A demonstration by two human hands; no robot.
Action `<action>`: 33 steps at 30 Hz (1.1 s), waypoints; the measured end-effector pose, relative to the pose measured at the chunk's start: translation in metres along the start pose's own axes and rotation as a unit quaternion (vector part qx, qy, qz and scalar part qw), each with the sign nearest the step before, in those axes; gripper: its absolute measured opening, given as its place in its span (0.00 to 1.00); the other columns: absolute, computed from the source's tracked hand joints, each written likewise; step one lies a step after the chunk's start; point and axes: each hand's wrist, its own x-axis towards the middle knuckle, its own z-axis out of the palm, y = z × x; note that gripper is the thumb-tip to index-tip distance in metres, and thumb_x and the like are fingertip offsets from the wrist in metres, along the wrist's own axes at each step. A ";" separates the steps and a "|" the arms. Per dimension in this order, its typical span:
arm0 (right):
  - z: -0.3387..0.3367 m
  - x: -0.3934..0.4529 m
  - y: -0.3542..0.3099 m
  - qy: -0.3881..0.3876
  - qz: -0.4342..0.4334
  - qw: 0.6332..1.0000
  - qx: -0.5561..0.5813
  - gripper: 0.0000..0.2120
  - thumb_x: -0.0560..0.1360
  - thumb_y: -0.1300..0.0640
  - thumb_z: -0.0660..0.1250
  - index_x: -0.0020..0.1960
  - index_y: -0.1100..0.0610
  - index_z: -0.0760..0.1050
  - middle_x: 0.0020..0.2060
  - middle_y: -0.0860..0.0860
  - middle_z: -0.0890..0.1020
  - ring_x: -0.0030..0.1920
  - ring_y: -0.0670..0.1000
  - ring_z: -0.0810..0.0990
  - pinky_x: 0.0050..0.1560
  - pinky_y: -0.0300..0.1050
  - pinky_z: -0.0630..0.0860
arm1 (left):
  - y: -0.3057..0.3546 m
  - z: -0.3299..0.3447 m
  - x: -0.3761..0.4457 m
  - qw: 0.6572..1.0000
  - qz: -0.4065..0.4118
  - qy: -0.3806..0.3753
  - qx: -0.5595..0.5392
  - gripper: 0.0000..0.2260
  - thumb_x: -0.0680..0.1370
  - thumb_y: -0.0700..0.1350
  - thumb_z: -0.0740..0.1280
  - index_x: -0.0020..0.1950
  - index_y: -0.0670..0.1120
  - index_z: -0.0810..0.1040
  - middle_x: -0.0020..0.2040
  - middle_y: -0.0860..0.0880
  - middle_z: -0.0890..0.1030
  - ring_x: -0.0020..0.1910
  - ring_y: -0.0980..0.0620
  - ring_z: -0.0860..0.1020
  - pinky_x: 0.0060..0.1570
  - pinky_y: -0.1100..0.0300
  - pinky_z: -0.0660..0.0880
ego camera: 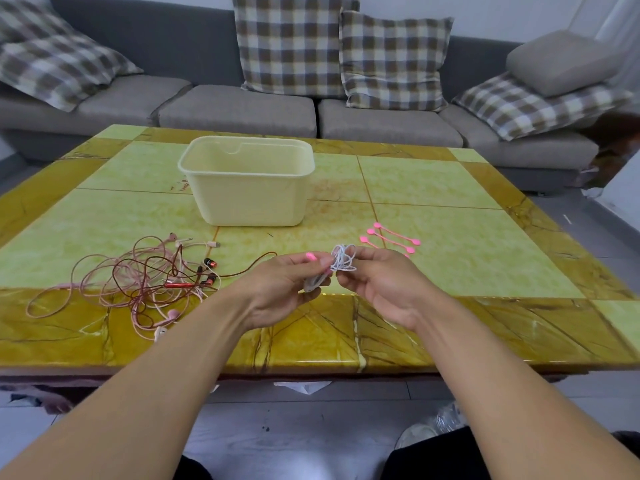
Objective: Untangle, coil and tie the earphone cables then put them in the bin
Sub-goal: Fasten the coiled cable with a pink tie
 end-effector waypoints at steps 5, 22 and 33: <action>-0.005 -0.002 0.000 -0.030 -0.029 0.996 -0.073 0.04 0.77 0.66 0.70 0.50 0.62 0.82 0.40 0.53 0.85 0.39 0.46 0.83 0.42 0.38 0.80 | -0.001 -0.002 0.001 0.999 -0.026 0.008 0.019 0.14 0.66 0.44 0.77 0.49 0.42 0.83 0.40 0.48 0.80 0.39 0.55 0.77 0.47 0.61 0.71; -0.016 0.000 0.004 -0.121 -0.080 0.968 -0.206 0.06 0.71 0.63 0.75 0.48 0.60 0.83 0.40 0.52 0.86 0.43 0.47 0.83 0.47 0.37 0.79 | 0.003 -0.013 -0.007 0.998 0.005 -0.054 0.043 0.13 0.68 0.35 0.74 0.47 0.43 0.74 0.39 0.45 0.82 0.34 0.54 0.82 0.31 0.65 0.78; -0.015 0.003 0.004 -0.043 -0.221 0.942 -0.250 0.04 0.72 0.61 0.76 0.46 0.58 0.84 0.42 0.55 0.87 0.42 0.50 0.85 0.44 0.43 0.81 | 0.001 -0.010 -0.002 0.998 0.019 -0.009 -0.063 0.12 0.72 0.39 0.70 0.53 0.35 0.83 0.42 0.42 0.83 0.37 0.53 0.82 0.37 0.66 0.79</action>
